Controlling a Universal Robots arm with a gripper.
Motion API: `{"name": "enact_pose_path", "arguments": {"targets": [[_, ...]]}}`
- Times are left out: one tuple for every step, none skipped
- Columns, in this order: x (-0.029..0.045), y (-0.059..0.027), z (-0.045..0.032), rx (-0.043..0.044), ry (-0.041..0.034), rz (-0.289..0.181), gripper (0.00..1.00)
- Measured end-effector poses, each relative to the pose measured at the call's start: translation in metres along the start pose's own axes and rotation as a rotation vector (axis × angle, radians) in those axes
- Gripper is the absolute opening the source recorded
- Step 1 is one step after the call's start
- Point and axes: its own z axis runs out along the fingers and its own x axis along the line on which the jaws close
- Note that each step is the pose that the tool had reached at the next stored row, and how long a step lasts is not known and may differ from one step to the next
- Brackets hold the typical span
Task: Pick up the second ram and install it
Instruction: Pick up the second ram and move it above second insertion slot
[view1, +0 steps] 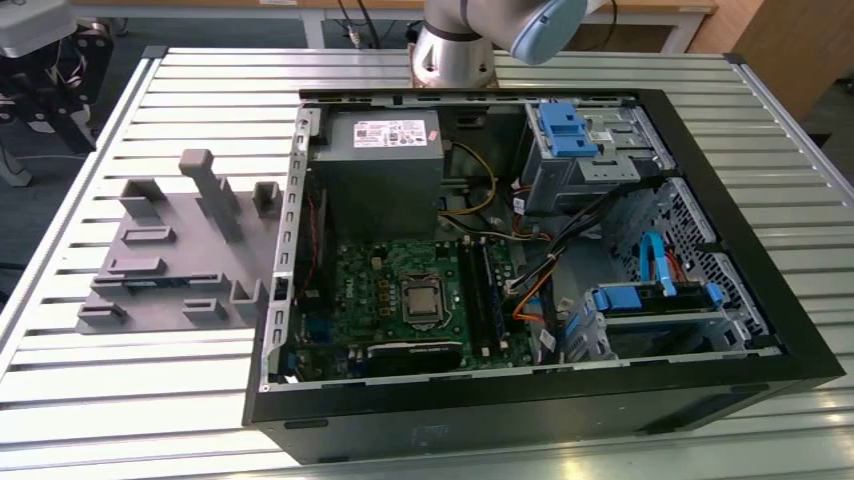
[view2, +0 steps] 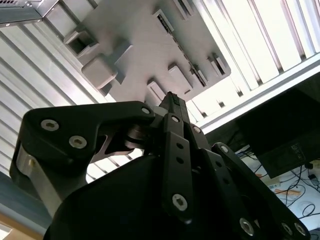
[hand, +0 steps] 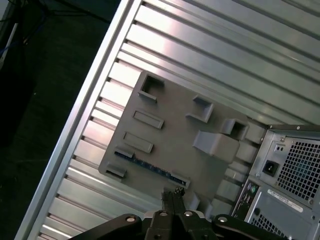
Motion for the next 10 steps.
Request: {"name": "enact_pose_path", "arguments": {"targets": [[0.0, 0.0, 0.0, -0.0001, 0.0, -0.004, 0.11], [0.0, 0.0, 0.0, -0.0001, 0.0, -0.008, 0.11], [0.0, 0.0, 0.0, -0.0002, 0.0001, -0.012, 0.11], [0.0, 0.0, 0.0, -0.0003, 0.0001, -0.015, 0.11], [0.0, 0.0, 0.0, -0.0003, 0.0003, -0.019, 0.11], [0.0, -0.0001, 0.0, -0.0004, 0.0002, -0.022, 0.11], [0.0, -0.0001, 0.0, -0.0005, 0.0003, -0.026, 0.11], [0.0, -0.0001, 0.0001, -0.0006, 0.0003, -0.029, 0.11], [0.0, -0.0001, 0.0, -0.0006, 0.0004, -0.033, 0.11], [0.0, -0.0001, 0.0, -0.0007, 0.0005, -0.038, 0.11]]}}
